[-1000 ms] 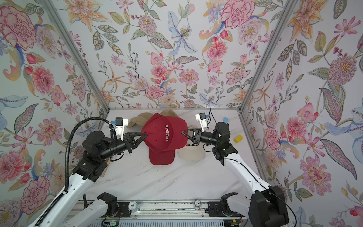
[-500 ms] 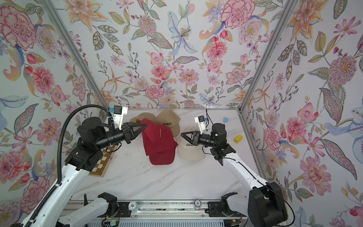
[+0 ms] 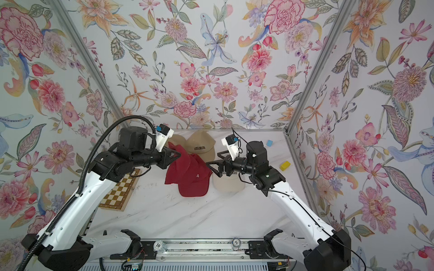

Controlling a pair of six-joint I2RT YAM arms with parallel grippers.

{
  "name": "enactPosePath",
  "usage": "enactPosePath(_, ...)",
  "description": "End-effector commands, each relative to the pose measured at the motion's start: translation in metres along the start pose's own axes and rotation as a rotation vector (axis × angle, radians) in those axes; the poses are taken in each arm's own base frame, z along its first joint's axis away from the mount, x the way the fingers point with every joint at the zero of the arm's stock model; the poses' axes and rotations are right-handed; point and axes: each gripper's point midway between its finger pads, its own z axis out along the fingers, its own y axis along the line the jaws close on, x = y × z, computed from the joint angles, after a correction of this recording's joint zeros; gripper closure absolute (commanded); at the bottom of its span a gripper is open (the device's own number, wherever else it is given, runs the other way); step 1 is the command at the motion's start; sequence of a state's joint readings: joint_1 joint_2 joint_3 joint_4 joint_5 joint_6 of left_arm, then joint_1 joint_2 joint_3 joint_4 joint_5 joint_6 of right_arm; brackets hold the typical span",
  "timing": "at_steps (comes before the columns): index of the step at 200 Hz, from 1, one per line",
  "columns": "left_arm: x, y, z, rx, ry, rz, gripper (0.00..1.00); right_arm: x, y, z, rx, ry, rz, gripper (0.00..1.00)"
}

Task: Stack the baseball caps by color
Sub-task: Pick up the baseball cap from the center of the board, then place the baseball cap on the baseball cap.

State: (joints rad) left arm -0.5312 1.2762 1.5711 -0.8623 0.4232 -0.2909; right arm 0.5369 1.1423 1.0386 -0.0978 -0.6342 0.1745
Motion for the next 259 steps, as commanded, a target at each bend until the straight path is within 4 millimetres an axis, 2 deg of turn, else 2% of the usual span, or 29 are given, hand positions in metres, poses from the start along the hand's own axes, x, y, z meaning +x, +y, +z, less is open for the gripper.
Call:
enactPosePath(1,-0.003,-0.006,-0.009,-0.049,0.046,0.111,1.00,-0.002,0.012,0.002,0.039,0.022,-0.191,0.01)
enactPosePath(14,-0.007,-0.014,-0.008,-0.033,0.057,0.141,1.00,-0.009,0.022,0.004,0.036,-0.007,-0.273,0.01)
enactPosePath(20,-0.008,-0.017,-0.007,-0.024,0.064,0.153,1.00,-0.010,0.035,0.008,0.013,-0.016,-0.316,0.01)
enactPosePath(38,-0.011,-0.027,-0.006,0.007,0.075,0.185,1.00,-0.015,0.047,0.013,0.008,-0.042,-0.394,0.01)
enactPosePath(76,-0.012,-0.043,-0.002,0.058,0.087,0.220,1.00,-0.019,0.055,0.026,-0.016,-0.050,-0.448,0.00)
enactPosePath(112,-0.006,-0.053,0.003,0.087,0.110,0.244,1.00,-0.027,0.057,0.032,-0.025,-0.068,-0.476,0.07)
enactPosePath(133,-0.008,-0.056,0.005,0.097,0.103,0.247,1.00,-0.028,0.057,0.038,-0.033,-0.064,-0.488,0.13)
enactPosePath(151,-0.009,-0.059,0.007,0.107,0.100,0.249,1.00,-0.028,0.056,0.043,-0.041,-0.063,-0.493,0.22)
enactPosePath(210,-0.008,-0.067,0.011,0.140,0.098,0.265,1.00,-0.028,0.056,0.057,-0.075,-0.058,-0.490,0.33)
enactPosePath(234,-0.008,-0.067,0.011,0.142,0.098,0.269,1.00,-0.027,0.057,0.060,-0.093,-0.050,-0.485,0.42)
enactPosePath(248,-0.007,-0.067,0.012,0.144,0.101,0.272,1.00,-0.024,0.059,0.062,-0.107,-0.042,-0.481,0.52)
enactPosePath(259,-0.007,-0.068,0.013,0.148,0.102,0.276,1.00,-0.024,0.061,0.063,-0.116,-0.042,-0.480,0.57)
